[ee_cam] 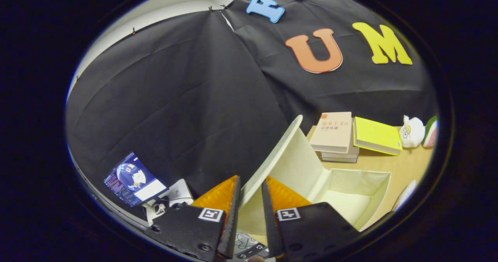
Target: Open the storage box then place both shoes into the box .Put the left shoe in first, then the right shoe, with the right side of both shoes facing outward in a uniform manner.
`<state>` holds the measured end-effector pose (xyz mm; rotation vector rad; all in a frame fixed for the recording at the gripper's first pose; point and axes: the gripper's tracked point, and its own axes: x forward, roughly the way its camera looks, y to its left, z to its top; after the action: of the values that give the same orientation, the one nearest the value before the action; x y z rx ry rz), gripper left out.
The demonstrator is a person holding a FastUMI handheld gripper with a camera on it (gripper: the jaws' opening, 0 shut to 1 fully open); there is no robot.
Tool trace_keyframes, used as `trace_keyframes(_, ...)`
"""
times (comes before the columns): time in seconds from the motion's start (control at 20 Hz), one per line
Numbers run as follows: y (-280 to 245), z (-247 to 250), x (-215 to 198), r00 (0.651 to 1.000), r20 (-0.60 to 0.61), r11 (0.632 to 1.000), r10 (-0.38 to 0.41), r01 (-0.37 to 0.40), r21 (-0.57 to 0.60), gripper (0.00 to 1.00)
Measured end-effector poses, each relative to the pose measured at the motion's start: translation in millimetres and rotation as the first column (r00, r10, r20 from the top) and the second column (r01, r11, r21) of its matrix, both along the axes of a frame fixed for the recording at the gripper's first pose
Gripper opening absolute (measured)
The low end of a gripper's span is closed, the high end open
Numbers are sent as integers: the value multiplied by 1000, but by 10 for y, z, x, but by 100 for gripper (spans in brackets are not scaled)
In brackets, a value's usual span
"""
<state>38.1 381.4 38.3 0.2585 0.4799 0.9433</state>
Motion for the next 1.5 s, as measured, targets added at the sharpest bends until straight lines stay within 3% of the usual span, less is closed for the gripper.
trace_keyframes(0.2, -49, 74, 80, 997, 69, 999, -44, 45, -21, 70)
trace_keyframes(0.5, -391, 164, 129, 977, 158, 989, -142, 147, -21, 91)
trace_keyframes(0.65, -734, 192, 149, 956, 202, 975, -212, 220, -19, 93)
trace_keyframes(0.8, -1235, 205, 234, 909, 274, 941, -315, 336, -35, 94)
trace_keyframes(0.95, -1792, 183, 266, 847, 332, 888, -416, 457, -53, 100)
trace_keyframes(1.2, -2878, 32, 215, 749, 348, 785, -564, 617, -53, 100)
trace_keyframes(1.35, -3556, -185, 127, 699, 330, 719, -635, 691, -80, 100)
trace_keyframes(1.5, -4083, -510, 118, 671, 302, 671, -677, 731, -123, 100)
